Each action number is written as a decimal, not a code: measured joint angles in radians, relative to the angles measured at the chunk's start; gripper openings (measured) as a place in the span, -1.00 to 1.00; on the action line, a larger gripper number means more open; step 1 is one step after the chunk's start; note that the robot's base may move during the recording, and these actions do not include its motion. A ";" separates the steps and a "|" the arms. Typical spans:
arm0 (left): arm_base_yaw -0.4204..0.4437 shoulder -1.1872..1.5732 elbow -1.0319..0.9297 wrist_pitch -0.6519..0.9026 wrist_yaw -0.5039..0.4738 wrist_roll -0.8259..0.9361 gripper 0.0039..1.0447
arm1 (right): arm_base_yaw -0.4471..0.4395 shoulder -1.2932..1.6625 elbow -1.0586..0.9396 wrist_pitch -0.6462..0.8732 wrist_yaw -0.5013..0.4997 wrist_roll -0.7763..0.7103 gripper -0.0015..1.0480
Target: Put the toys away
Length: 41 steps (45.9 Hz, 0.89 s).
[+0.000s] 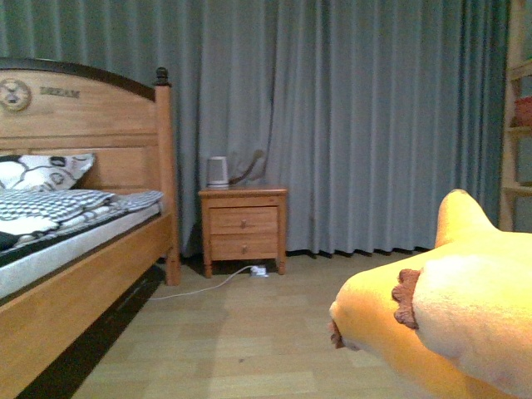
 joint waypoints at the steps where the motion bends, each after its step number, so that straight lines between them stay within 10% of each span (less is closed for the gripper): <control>1: 0.000 0.000 0.000 0.000 0.000 0.000 0.89 | 0.000 0.000 0.000 0.000 -0.003 0.000 -0.86; 41: 0.000 0.000 0.000 0.000 0.001 0.000 0.89 | 0.000 0.000 0.000 0.000 -0.006 0.000 -0.86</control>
